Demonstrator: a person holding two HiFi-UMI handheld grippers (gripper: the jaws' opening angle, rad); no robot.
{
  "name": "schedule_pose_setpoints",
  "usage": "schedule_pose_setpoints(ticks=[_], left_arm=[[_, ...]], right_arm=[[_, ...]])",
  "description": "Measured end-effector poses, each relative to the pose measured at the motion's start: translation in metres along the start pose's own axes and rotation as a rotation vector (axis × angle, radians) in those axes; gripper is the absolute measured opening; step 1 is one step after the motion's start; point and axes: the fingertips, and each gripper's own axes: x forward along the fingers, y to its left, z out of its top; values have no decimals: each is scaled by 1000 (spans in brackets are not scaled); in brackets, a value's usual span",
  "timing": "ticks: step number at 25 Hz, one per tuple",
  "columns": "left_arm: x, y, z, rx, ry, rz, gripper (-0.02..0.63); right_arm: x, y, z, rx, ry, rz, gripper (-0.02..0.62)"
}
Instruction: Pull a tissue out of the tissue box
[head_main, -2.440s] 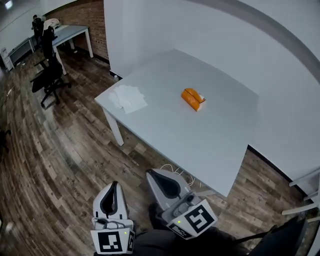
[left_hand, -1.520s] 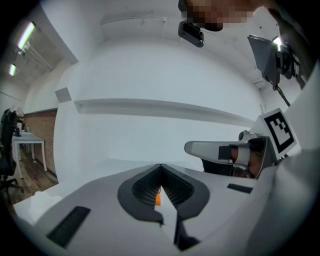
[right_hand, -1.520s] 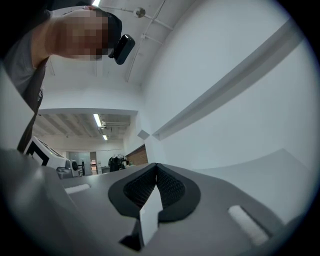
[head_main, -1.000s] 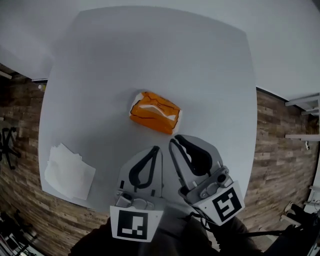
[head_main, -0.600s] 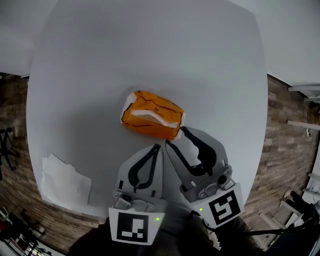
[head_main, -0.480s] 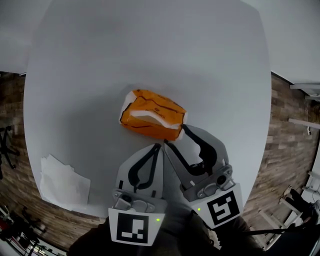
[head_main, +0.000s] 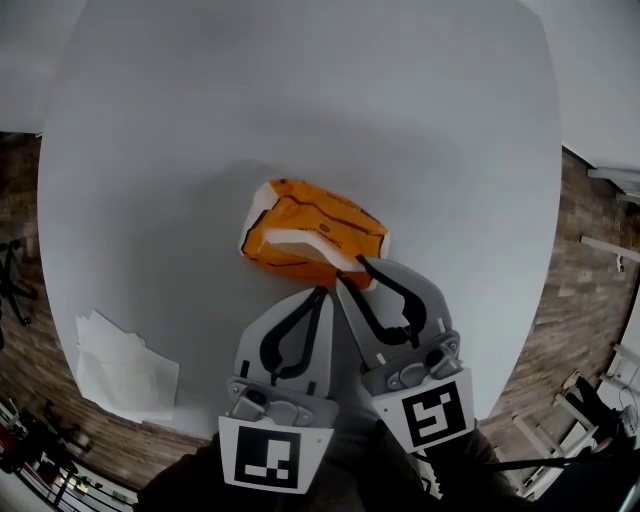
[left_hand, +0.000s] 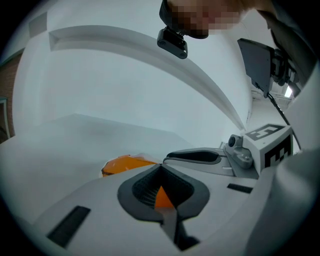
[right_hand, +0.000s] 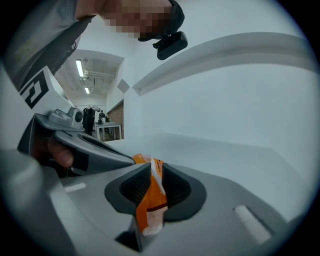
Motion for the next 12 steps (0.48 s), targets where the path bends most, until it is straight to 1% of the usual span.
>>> schedule_pose_setpoints(ticks=[2, 4, 6, 12], left_arm=[[2, 2, -1, -2, 0, 1, 0], [3, 4, -2, -5, 0, 1, 0], [4, 5, -2, -7, -1, 1, 0], [5, 1, 2, 2, -12, -8, 0]], right_arm=[[1, -1, -4, -3, 13, -9, 9], [0, -2, -6, 9, 16, -14, 3], [-3, -2, -1, 30, -6, -14, 3], [-14, 7, 35, 32, -97, 35, 3]])
